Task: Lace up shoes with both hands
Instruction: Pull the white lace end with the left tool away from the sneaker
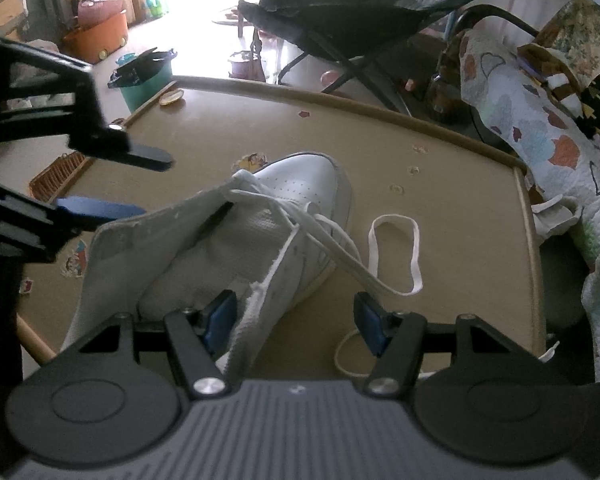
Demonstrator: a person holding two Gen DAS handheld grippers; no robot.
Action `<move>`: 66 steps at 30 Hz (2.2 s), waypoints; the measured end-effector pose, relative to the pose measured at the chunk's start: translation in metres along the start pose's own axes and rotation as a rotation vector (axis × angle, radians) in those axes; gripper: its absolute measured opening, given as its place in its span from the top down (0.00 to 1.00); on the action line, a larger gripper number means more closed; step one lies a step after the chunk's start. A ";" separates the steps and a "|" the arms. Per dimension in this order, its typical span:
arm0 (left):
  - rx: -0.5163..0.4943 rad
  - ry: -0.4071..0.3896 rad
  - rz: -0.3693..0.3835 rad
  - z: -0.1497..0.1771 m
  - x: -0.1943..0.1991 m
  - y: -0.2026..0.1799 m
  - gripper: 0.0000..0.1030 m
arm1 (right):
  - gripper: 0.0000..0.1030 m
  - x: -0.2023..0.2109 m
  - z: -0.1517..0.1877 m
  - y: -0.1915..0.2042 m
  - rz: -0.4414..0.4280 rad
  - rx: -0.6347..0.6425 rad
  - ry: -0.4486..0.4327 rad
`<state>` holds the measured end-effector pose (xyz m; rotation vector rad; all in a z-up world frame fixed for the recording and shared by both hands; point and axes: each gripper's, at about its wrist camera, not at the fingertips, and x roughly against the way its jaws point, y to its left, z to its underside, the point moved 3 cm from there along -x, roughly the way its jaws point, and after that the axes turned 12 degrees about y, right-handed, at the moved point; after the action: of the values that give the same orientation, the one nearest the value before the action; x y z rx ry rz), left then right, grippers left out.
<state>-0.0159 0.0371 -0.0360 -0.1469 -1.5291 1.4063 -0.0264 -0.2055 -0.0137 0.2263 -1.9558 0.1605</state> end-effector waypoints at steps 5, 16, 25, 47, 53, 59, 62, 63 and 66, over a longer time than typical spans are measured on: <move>0.071 0.002 0.021 0.010 -0.012 0.004 0.64 | 0.34 0.000 0.001 -0.004 -0.010 -0.010 -0.009; 0.214 0.008 0.057 0.039 -0.012 -0.001 0.64 | 0.30 -0.002 -0.001 -0.008 -0.035 -0.034 -0.006; 0.356 -0.033 0.130 0.044 -0.026 0.005 0.64 | 0.27 -0.003 -0.001 -0.007 -0.037 -0.044 -0.007; 0.192 -0.119 0.058 0.050 -0.038 -0.013 0.99 | 0.24 -0.005 0.001 -0.006 -0.020 -0.035 -0.012; 0.060 -0.110 -0.025 0.039 -0.040 -0.026 0.99 | 0.23 -0.004 -0.001 -0.008 -0.023 -0.039 -0.010; 0.021 -0.098 -0.056 0.025 -0.039 -0.025 0.99 | 0.22 -0.004 -0.003 -0.009 -0.022 -0.041 -0.009; -0.010 -0.093 -0.072 0.021 -0.038 -0.025 0.99 | 0.22 -0.004 -0.004 -0.008 -0.019 -0.040 -0.008; -0.020 -0.091 -0.079 0.022 -0.038 -0.024 0.99 | 0.22 -0.005 -0.004 -0.007 -0.019 -0.040 -0.008; -0.046 -0.095 -0.104 0.020 -0.039 -0.025 0.98 | 0.22 -0.005 -0.004 -0.007 -0.016 -0.038 -0.007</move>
<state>0.0013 -0.0101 -0.0343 -0.0285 -1.6243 1.3125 -0.0198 -0.2106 -0.0167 0.2174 -1.9620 0.1118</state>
